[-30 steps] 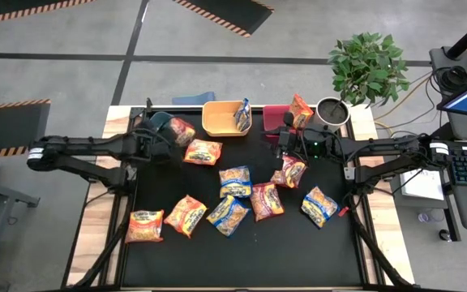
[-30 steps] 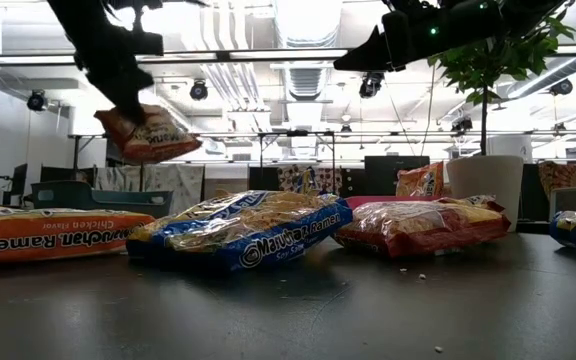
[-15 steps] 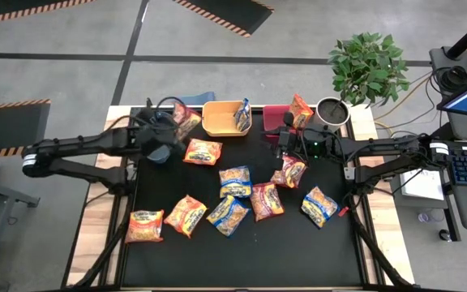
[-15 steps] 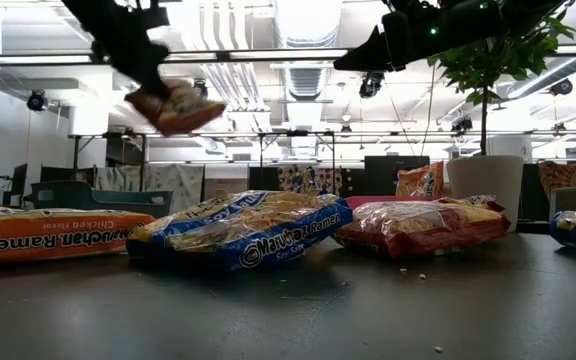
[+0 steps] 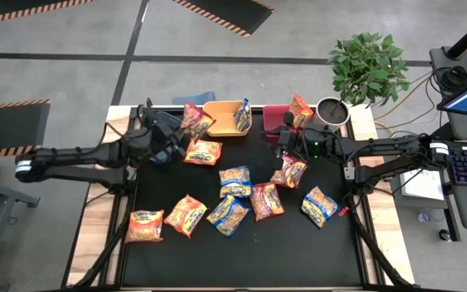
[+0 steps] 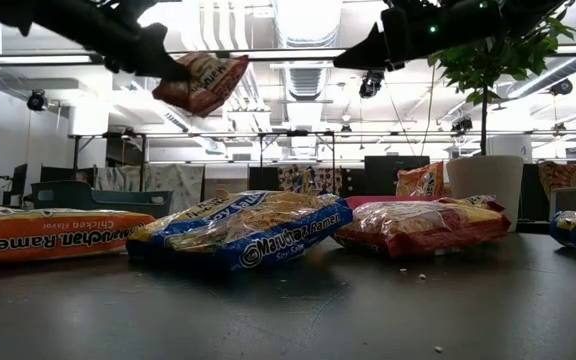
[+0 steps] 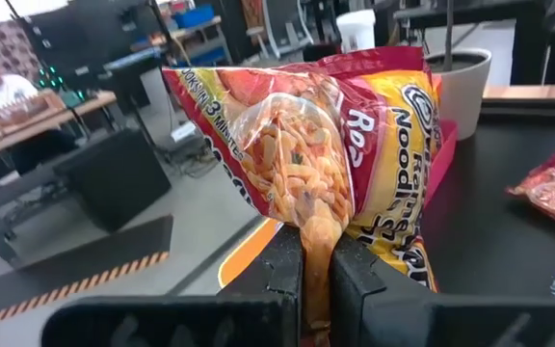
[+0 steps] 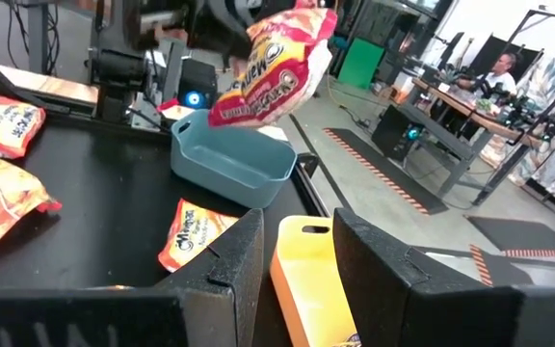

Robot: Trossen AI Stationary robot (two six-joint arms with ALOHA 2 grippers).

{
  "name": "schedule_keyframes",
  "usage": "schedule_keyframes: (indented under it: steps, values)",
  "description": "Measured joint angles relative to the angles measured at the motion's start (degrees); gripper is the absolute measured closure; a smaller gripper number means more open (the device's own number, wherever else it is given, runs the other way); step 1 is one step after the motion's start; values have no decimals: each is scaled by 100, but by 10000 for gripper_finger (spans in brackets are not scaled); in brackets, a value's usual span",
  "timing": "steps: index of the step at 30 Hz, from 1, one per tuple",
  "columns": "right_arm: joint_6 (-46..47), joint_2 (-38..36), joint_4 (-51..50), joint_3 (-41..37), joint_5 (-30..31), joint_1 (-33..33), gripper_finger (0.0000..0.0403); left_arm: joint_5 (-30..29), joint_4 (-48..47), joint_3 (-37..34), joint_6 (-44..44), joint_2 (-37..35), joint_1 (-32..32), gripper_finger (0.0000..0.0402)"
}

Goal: Sort Maruchan noodles
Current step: Put the red noodle into the blue bin

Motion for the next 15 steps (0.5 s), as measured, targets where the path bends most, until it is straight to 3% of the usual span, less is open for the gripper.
schedule_keyframes:
  steps: [7,15]
  values:
    - [248,146,282,0,-11,-2,287,1,138,-245,91,-132,0,400]
    - [481,1374,2282,142,-157,-1,287,19,127,-275,1328,-458,3,400]
